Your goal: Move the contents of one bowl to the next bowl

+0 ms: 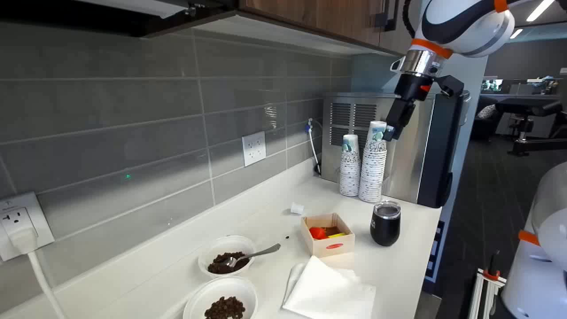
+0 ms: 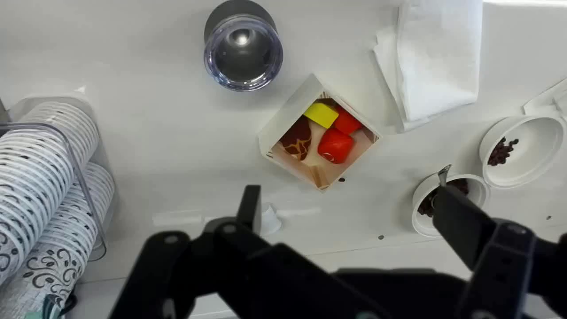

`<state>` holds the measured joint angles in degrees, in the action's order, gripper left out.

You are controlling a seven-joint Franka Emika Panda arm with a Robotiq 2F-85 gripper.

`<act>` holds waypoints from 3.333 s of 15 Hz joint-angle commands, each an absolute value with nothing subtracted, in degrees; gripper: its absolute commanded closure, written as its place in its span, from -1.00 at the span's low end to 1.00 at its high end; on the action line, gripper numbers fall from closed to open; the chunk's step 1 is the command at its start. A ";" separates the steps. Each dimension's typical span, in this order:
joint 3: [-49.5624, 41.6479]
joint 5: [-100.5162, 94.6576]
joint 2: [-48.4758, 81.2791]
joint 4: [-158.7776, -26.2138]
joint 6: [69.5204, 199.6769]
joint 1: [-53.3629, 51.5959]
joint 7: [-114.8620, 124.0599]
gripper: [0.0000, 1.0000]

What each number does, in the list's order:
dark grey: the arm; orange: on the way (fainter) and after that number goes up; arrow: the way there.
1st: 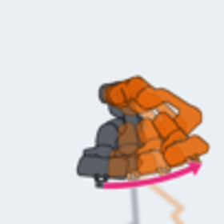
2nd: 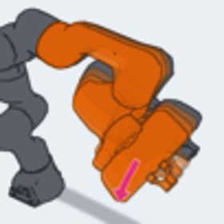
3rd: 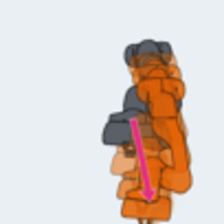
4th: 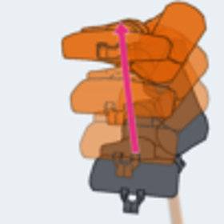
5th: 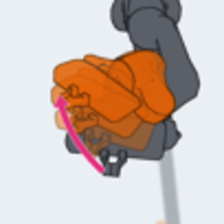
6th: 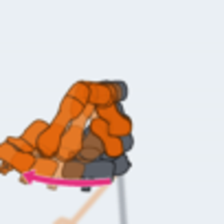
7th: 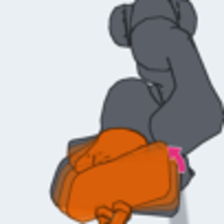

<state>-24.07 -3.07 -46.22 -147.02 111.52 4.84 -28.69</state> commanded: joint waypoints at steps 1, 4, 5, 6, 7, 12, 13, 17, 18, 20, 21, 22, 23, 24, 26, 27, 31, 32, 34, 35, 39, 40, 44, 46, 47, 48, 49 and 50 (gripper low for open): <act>-23.49 -2.52 -45.96 -146.92 111.42 5.53 -29.14 -1.00; -23.49 -2.52 -45.96 -146.92 111.42 5.53 -29.14 -1.00; -23.49 -2.52 -45.96 -146.92 111.42 5.53 -29.14 -1.00; -23.49 -2.52 -45.96 -146.92 111.42 5.53 -29.14 -1.00; -23.49 -2.52 -45.96 -146.92 111.42 5.53 -29.14 -1.00; -24.44 -0.81 -43.57 -148.59 113.18 4.06 -30.00 -1.00; -24.65 -0.06 -42.92 -149.27 113.77 3.59 -30.38 -1.00; -25.05 4.97 -38.78 -151.71 118.08 0.88 -31.90 -1.00; -25.03 6.87 -37.22 -151.99 119.82 -0.12 -32.28 -1.00; -25.00 10.82 -33.83 -151.95 122.87 -2.11 -33.45 -1.00; -24.89 12.86 -32.16 -151.67 124.11 -3.02 -34.07 -1.00; -24.77 15.10 -30.28 -151.31 125.30 -4.24 -35.19 -1.00; -24.58 17.15 -28.54 -151.00 126.18 -5.15 -36.19 -1.00; -24.49 19.28 -26.71 -150.79 126.97 -6.05 -37.51 -1.00; -24.34 23.72 -23.37 -150.52 128.30 -7.44 -40.66 -1.00; -24.29 26.38 -21.60 -150.30 128.78 -8.22 -42.60 -1.00; -22.45 37.25 -13.93 -147.64 127.93 -10.00 -50.89 -1.00; -21.49 39.70 -12.04 -146.63 127.07 -9.73 -52.90 -1.00; -18.85 43.74 -8.17 -144.28 125.29 -8.54 -56.21 -1.00; -17.28 45.28 -5.98 -142.97 124.64 -7.85 -57.44 -1.00; -11.09 48.04 1.45 -138.42 123.33 -5.24 -59.54 -1.00; -9.72 48.39 3.07 -137.37 123.13 -4.54 -59.88 -1.00; -5.06 49.00 8.88 -133.81 122.47 -2.12 -61.01 -1.00; -3.30 48.83 11.39 -132.23 121.50 -1.11 -61.23 -1.00; -2.48 48.56 12.61 -131.48 121.05 -0.75 -61.10 -1.00; -1.76 48.40 13.70 -130.81 120.64 -0.40 -61.12 -1.00; -1.08 48.20 14.62 -130.21 120.49 -0.13 -61.06 -1.00; -0.39 47.98 15.49 -129.69 120.52 0.00 -60.79 -1.00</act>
